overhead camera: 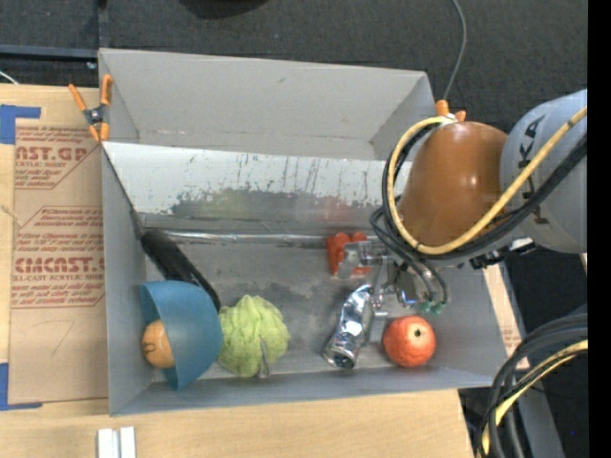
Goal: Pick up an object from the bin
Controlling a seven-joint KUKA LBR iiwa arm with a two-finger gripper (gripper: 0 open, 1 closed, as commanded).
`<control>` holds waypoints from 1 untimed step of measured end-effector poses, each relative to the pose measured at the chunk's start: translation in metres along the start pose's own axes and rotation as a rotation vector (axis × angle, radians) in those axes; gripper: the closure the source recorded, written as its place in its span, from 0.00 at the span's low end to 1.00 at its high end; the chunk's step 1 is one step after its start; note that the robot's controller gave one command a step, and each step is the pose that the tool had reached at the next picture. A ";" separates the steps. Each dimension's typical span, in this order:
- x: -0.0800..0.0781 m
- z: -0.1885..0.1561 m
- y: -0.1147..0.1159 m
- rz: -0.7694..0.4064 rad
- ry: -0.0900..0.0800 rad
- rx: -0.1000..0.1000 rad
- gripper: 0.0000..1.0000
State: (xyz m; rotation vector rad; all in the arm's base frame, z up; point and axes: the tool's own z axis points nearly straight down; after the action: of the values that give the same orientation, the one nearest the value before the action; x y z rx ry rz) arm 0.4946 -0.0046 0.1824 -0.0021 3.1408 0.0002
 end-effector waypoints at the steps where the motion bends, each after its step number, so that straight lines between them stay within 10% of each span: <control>1: 0.000 0.000 0.000 0.000 0.000 0.000 0.00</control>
Offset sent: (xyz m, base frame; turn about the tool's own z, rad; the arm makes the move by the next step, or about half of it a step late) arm 0.0146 0.0056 -0.0394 0.6103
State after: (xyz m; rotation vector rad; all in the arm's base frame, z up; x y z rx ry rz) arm 0.4946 -0.0046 0.1824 -0.0016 3.1408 0.0002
